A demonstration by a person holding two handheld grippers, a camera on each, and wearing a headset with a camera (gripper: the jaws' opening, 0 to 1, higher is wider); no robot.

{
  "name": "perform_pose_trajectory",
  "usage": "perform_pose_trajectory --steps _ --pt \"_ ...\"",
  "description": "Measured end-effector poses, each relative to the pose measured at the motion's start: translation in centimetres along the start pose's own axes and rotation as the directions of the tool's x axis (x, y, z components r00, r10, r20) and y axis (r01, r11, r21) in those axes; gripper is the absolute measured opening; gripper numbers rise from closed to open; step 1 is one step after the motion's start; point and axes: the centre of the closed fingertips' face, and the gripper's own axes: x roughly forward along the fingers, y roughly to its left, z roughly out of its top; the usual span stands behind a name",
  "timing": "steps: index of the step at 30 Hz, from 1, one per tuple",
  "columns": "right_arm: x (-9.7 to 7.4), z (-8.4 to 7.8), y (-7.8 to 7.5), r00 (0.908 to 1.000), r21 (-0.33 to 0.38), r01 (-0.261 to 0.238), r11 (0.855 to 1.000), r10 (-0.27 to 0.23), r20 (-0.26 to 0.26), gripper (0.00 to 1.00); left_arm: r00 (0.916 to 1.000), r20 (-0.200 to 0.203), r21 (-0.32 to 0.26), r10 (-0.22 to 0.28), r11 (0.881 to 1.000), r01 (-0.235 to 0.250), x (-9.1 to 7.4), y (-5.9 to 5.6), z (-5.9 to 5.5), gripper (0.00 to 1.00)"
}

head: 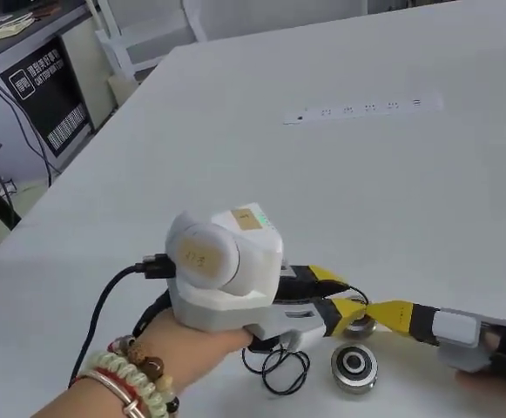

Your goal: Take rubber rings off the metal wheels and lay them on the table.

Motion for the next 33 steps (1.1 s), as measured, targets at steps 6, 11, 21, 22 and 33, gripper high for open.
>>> perform_pose_trajectory --steps 6,11,21,22,33 --pt "-0.7 0.4 0.2 0.9997 0.030 -0.020 0.999 0.019 0.017 0.00 0.9992 0.041 -0.023 -0.003 1.000 0.004 -1.3 0.0 1.9 0.24" --pt "-1.3 0.7 -0.1 0.9995 0.039 -0.009 0.999 0.007 0.032 0.00 0.9995 0.020 0.035 0.026 0.999 -0.027 -3.0 0.6 2.4 0.33" --pt "-2.8 0.5 -0.6 0.9993 0.059 0.024 0.998 -0.026 0.026 0.00 0.9971 0.026 0.064 0.072 0.995 -0.073 -7.0 1.1 3.7 0.40" --pt "-3.0 0.4 -0.6 0.9992 0.066 0.028 0.997 -0.030 0.028 0.00 0.9967 0.025 0.068 0.078 0.995 -0.079 -7.3 1.1 3.7 0.40" --pt "-4.3 -0.5 0.1 0.9986 0.060 0.046 0.997 -0.047 0.024 0.00 0.9909 0.021 0.088 0.133 0.987 -0.134 -11.0 0.1 3.1 0.44"
